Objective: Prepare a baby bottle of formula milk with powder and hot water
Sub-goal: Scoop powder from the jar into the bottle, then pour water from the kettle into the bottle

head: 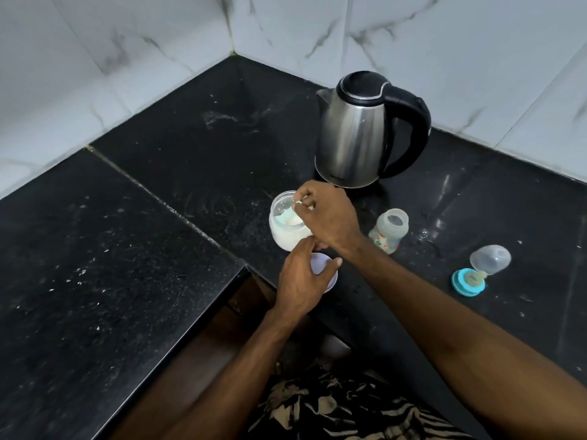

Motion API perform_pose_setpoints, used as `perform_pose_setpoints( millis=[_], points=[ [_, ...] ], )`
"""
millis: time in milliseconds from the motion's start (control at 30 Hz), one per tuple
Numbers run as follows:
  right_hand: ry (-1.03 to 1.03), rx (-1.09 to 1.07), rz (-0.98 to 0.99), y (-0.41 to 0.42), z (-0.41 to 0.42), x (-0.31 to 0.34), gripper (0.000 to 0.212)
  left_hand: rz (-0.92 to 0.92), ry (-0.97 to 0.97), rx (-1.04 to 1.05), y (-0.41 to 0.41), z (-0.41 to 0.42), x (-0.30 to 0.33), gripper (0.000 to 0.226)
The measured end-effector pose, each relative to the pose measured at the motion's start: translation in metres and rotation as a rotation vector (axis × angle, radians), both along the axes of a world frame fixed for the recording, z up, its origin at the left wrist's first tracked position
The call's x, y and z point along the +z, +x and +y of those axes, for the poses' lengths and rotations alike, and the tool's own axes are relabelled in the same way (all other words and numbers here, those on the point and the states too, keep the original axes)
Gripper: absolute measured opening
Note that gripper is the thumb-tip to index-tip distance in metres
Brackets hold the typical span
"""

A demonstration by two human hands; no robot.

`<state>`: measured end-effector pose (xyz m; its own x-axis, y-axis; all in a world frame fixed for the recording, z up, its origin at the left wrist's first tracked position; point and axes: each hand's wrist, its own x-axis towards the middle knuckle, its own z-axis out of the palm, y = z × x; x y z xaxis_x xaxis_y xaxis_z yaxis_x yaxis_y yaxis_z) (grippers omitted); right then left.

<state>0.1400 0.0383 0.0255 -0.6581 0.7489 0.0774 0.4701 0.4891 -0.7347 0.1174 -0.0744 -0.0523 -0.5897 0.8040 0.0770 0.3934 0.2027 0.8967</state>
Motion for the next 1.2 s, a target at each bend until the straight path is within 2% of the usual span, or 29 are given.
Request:
perform_pose_setpoints(
  millis=[200,400,533,767,1033,1200],
  points=[
    [0.075,0.075,-0.124,-0.003,-0.006,0.003,0.01,0.0,-0.008,0.012,0.001,0.003,-0.005,0.044],
    [0.155,0.079,-0.171,0.001,-0.004,0.006,0.014,0.029,0.02,-0.014,0.003,0.005,0.0,0.029],
    [0.211,0.038,-0.124,0.007,-0.001,0.013,0.015,0.036,0.03,-0.039,0.004,0.008,0.001,0.042],
    [0.046,-0.12,0.16,0.033,0.017,0.025,0.016,0.042,0.084,-0.072,0.008,0.019,-0.001,0.033],
    [-0.145,-0.267,0.326,0.09,0.055,0.02,0.037,0.016,0.12,-0.151,0.019,0.045,0.011,0.043],
    [-0.265,-0.359,0.383,0.114,0.076,0.019,0.036,-0.008,0.103,-0.179,0.027,0.063,0.015,0.052]
  ],
)
